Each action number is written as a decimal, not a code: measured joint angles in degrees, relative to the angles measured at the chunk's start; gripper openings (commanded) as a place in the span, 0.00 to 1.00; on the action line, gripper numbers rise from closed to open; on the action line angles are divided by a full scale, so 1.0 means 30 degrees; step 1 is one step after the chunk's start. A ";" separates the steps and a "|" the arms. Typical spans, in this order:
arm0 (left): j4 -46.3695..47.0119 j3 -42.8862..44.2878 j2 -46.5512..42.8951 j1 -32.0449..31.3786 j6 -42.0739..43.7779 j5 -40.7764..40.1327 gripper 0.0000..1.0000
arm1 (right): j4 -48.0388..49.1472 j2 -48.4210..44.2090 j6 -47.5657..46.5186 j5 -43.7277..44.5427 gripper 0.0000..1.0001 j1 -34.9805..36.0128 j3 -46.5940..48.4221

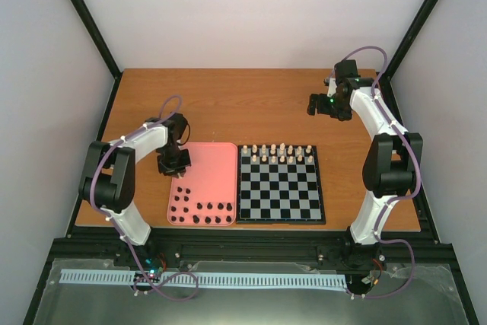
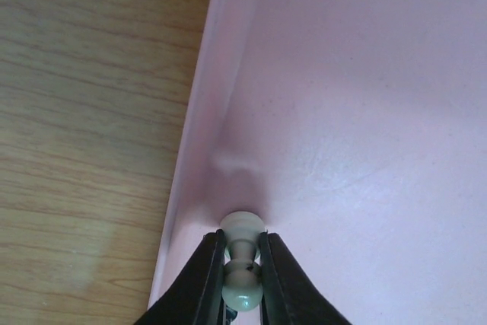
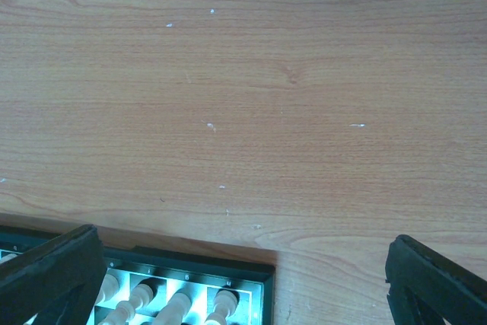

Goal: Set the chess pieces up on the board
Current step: Pick up the chess piece from the storage box, then place the chess piece on the chessboard.

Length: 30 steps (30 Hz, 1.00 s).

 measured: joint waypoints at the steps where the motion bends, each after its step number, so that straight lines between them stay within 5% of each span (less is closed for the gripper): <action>1: -0.0131 0.0102 0.0007 0.0000 0.0058 0.0073 0.01 | 0.0000 0.0000 0.0000 0.0000 1.00 0.0000 0.0000; 7: -0.1880 0.2361 0.0080 -0.1100 0.0641 0.0517 0.01 | 0.0000 0.0007 0.0000 -0.0007 1.00 0.0000 0.0000; 18: -0.4073 1.0236 0.4226 -0.7329 0.1239 0.2339 0.01 | 0.0000 0.0007 0.0000 0.0087 1.00 0.0000 0.0000; 30: -0.4320 1.3712 0.8349 -0.8546 0.1581 0.2353 0.01 | 0.0000 0.0022 -0.0073 0.0153 1.00 0.0000 0.0000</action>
